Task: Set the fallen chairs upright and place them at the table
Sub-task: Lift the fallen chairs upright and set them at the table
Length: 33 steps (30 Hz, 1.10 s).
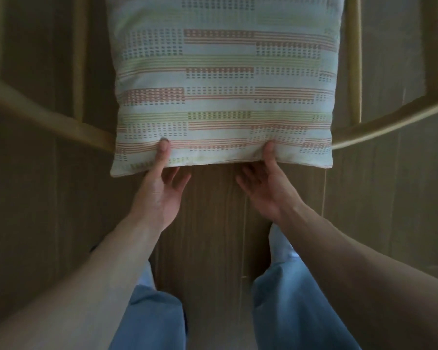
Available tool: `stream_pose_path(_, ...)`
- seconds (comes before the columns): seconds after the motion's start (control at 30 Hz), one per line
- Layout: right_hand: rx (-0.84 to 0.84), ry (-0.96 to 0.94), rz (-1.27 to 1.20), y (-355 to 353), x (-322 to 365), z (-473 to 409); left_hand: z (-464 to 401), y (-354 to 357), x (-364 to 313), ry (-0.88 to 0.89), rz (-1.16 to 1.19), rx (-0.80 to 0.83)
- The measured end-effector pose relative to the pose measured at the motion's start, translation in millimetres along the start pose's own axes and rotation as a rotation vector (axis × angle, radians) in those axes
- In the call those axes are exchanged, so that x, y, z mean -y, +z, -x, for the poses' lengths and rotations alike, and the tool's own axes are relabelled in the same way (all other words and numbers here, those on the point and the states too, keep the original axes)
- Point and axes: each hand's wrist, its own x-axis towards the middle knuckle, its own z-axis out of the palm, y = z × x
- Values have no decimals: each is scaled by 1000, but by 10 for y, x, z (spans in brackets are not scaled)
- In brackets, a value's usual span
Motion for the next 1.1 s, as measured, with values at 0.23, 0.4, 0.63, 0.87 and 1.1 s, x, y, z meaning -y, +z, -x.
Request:
stream_pose_path(0.23,-30,6,-15,-31,103,11,40,8,-101,64,46,34)
stream_pose_path(0.4,-20,20,35,-110,68,415,443,16,-65,84,49,23)
stream_pose_path(0.63,-82,35,26,28,97,1476,1376,123,-193,49,29,-137)
stream_pose_path(0.87,-229,12,-3,391,383,2742,2536,542,-733,-9,-79,-298)
stream_pose_path(1.1,-386,25,215,1043,896,4130,3807,1139,-1587,-64,-143,-423)
